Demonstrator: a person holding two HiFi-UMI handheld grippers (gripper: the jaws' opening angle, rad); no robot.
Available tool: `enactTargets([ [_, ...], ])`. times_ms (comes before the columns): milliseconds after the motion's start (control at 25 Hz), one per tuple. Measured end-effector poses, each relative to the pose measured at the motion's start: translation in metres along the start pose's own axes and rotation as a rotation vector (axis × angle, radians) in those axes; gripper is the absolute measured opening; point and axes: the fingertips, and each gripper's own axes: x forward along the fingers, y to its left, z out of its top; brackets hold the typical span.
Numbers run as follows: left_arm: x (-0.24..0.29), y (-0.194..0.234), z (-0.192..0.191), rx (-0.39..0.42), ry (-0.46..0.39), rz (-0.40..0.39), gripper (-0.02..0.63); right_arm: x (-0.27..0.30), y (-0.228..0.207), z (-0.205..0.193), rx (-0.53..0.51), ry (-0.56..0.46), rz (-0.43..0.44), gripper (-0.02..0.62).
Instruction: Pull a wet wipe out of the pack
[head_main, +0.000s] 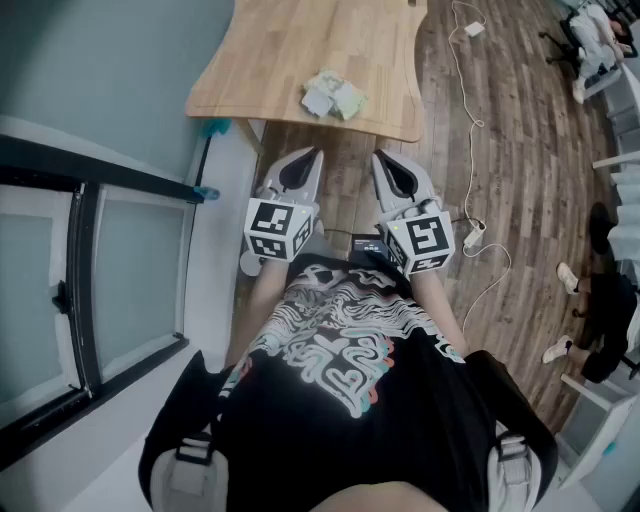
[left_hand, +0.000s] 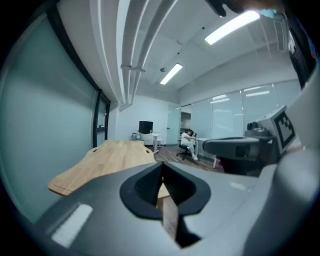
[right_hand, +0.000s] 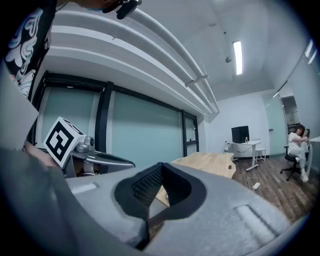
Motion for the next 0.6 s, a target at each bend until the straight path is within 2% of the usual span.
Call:
enactTargets([
  [240, -0.006, -0.002, 0.0, 0.023, -0.02, 0.03, -0.009, -0.006, 0.0, -0.007, -0.006, 0.018, -0.006, -0.002],
  [400, -0.015, 0.007, 0.007, -0.073, -0.083, 0.064, -0.009, -0.012, 0.0, -0.009, -0.003, 0.025, -0.011, -0.002],
  [440, -0.017, 0.008, 0.006, -0.081, -0.08, 0.07, -0.009, -0.013, -0.001, -0.011, 0.006, 0.026, -0.014, -0.002],
  [600, -0.018, 0.012, -0.005, -0.029, -0.026, 0.104, -0.009, -0.016, -0.001, -0.013, 0.028, 0.022, -0.002, -0.002],
])
